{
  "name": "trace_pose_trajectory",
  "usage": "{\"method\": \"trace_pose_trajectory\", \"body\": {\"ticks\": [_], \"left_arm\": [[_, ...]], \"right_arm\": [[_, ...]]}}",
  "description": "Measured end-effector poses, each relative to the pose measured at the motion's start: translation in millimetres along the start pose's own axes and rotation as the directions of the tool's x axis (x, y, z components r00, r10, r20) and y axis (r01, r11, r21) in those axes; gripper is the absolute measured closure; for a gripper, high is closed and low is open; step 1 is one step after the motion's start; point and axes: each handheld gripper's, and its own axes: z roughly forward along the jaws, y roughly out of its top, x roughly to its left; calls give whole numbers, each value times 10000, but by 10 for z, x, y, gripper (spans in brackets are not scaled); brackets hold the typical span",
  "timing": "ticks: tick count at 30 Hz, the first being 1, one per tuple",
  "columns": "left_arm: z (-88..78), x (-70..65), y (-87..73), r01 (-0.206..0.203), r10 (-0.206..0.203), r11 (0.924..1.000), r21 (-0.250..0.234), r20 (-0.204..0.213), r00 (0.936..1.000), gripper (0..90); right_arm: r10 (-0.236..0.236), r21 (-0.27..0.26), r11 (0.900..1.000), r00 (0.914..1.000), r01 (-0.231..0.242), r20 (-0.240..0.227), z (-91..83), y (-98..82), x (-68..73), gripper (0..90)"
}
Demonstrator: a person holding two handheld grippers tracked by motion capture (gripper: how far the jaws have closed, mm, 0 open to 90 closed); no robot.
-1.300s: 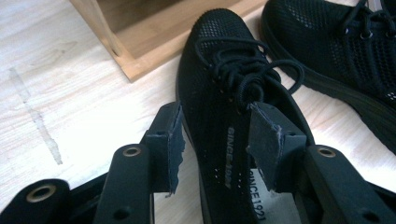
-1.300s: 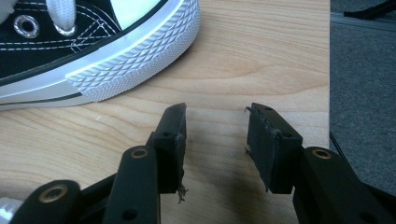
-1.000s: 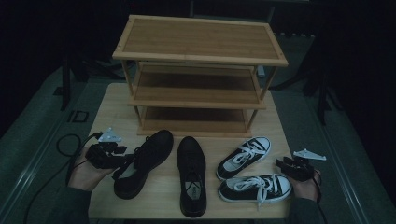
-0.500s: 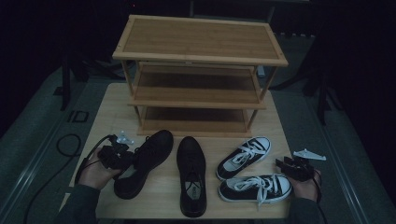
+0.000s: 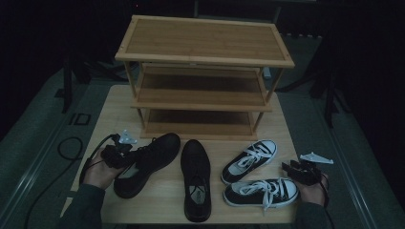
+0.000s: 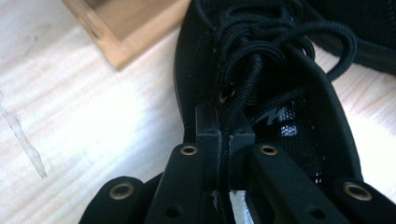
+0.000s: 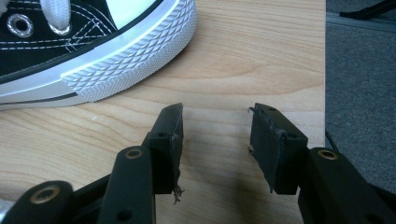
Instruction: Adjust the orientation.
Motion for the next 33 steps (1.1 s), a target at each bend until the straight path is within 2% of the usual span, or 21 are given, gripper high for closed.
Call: {"method": "trace_pose_trajectory", "body": {"ticks": [6,11,22,33], "left_arm": [[11,34,98,-132,134,9997,-199,96,9999,876],[80,98,175,43,-34,9990,-444,212,9998,876],[200,239,335,-222,235,9987,-462,266,9994,875],[270,368,327,-18,33,9990,-442,357,9994,865]], "right_arm": [[5,-2,10000,10000,-5,5,0,-1,0,537],[11,-10,10000,10000,-11,-2,-1,-2,-1,537],[28,-35,10000,10000,-28,-23,0,-4,-3,537],[34,-48,10000,10000,-34,-31,0,-6,-5,537]]}}
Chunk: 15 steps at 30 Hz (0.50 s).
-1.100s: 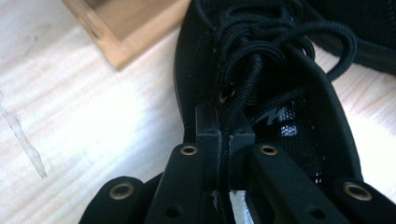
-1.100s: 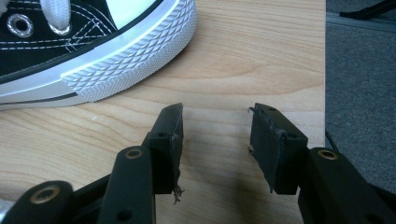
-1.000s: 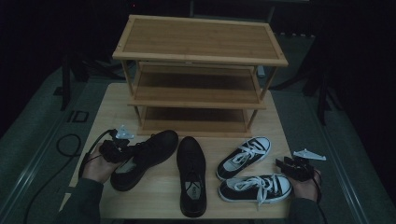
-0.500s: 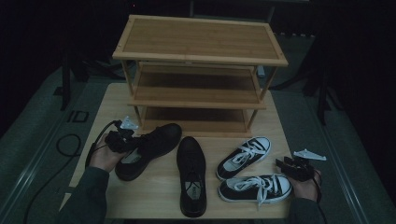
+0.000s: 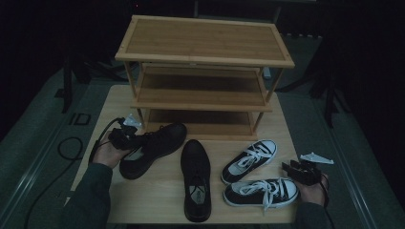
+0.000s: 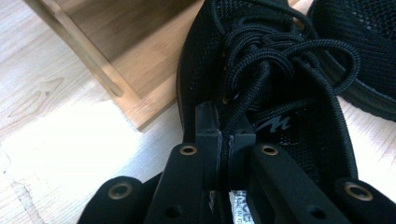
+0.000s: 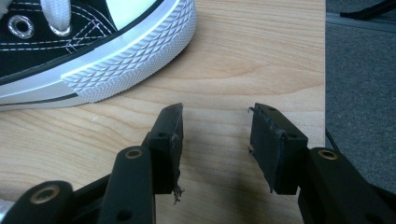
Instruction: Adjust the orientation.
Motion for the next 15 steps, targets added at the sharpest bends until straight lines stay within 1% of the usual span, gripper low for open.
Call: {"method": "trace_pose_trajectory", "body": {"ticks": [1,4,7,9,10,11,14,15], "left_arm": [[0,2,-3,77,-77,10000,-9,5,10000,852],[3,4,-2,156,-156,9999,31,-6,9999,762],[0,18,1,337,-337,9994,-8,18,9994,663],[-5,20,1,390,-390,9992,-24,11,9992,619],[-16,23,1,419,-419,9991,-16,-73,9991,619],[-26,22,0,434,-435,9991,-25,-102,9990,591],[-67,11,-3,437,-439,9990,-111,-215,9988,547],[-82,7,-4,473,-477,9988,-156,-249,9986,515]], "right_arm": [[10,-8,10000,10000,-10,-6,0,-1,0,537],[33,-29,10000,10000,-33,-20,0,-3,-4,536],[40,-27,10000,10000,-40,-33,0,-2,-5,535],[91,-43,9999,9999,-92,-43,-1,-5,-5,535],[91,-43,9999,9999,-92,-43,-1,-5,-5,535],[136,-73,9999,9999,-136,-55,-2,-9,-8,535],[193,-81,9998,9998,-194,-87,-3,-9,-11,535],[186,-85,9998,9998,-187,-91,-3,-10,-12,534]]}}
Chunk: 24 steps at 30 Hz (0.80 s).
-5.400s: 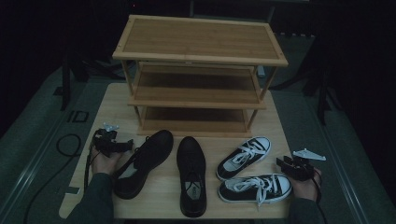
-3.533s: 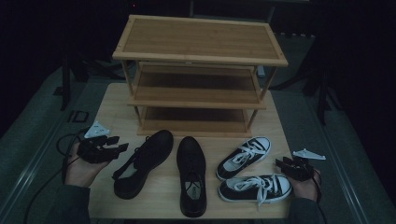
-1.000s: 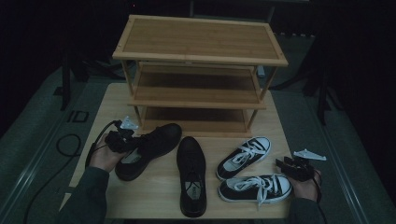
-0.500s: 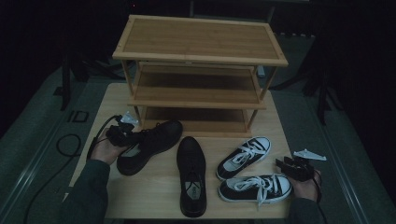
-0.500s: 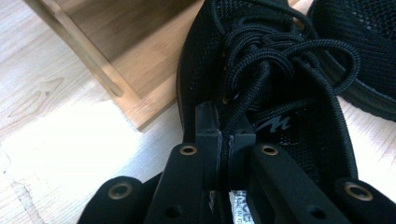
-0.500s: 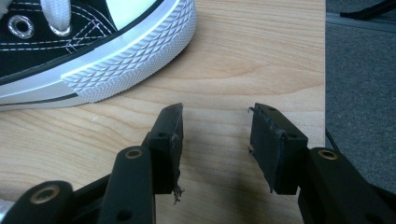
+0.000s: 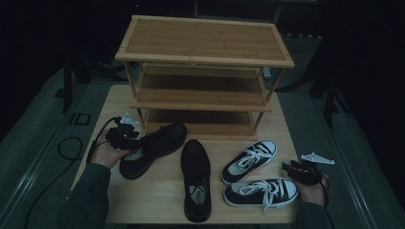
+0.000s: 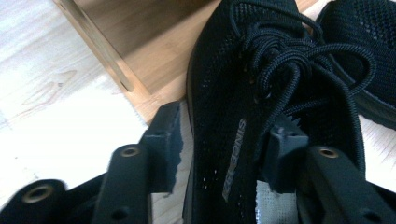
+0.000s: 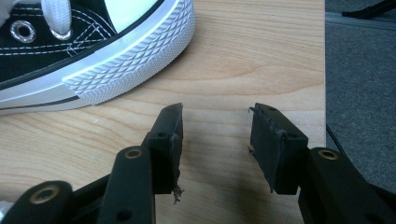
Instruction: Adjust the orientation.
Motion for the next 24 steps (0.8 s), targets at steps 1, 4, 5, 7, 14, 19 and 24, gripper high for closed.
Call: {"method": "trace_pose_trajectory", "body": {"ticks": [1,4,5,7,14,19,24], "left_arm": [[-17,-2,-1,21,-21,10000,-22,-42,10000,515],[-61,-10,-4,95,-96,9999,-81,-135,9999,492],[-79,-13,-5,154,-156,9998,-139,-142,9998,487],[-123,-11,-6,208,-212,9995,-243,-135,9997,476],[-284,-45,0,212,-214,9986,-492,-27,9998,465],[-374,-113,13,88,-80,9985,-547,146,9999,465],[-427,-207,47,-146,159,9986,-516,263,9995,466]], "right_arm": [[0,0,10000,10000,0,0,0,0,0,534],[28,-15,10000,10000,-28,-38,-1,-2,-4,532],[33,-22,10000,10000,-33,-43,0,-2,-4,532],[59,-37,10000,10000,-59,-42,0,-4,-5,531],[78,-71,9999,10000,-79,-38,0,-7,-9,530],[82,-81,9999,10000,-82,-50,0,-8,-10,528],[79,-78,9999,10000,-79,-59,0,-7,-11,524]]}}
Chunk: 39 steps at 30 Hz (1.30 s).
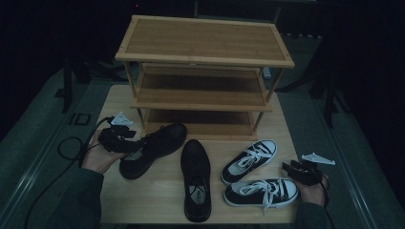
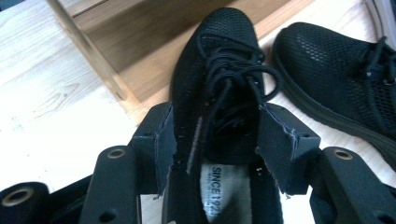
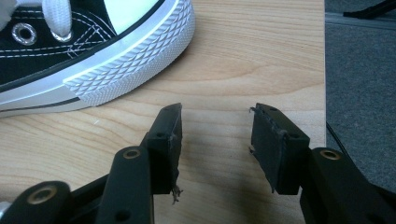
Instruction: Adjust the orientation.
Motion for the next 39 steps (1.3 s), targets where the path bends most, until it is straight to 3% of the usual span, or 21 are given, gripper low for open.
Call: {"method": "trace_pose_trajectory", "body": {"ticks": [11,19,39], "left_arm": [[-14,-172,65,-335,330,9994,71,529,9981,482],[19,-284,114,-526,511,9986,106,1088,9927,498],[52,-505,152,-916,918,9958,-82,1535,9839,510]], "right_arm": [[4,6,10000,10000,-4,-46,0,1,-5,518],[12,1,10000,10000,-12,-38,0,1,-6,516],[-44,49,10000,10000,44,46,0,4,2,517]]}}
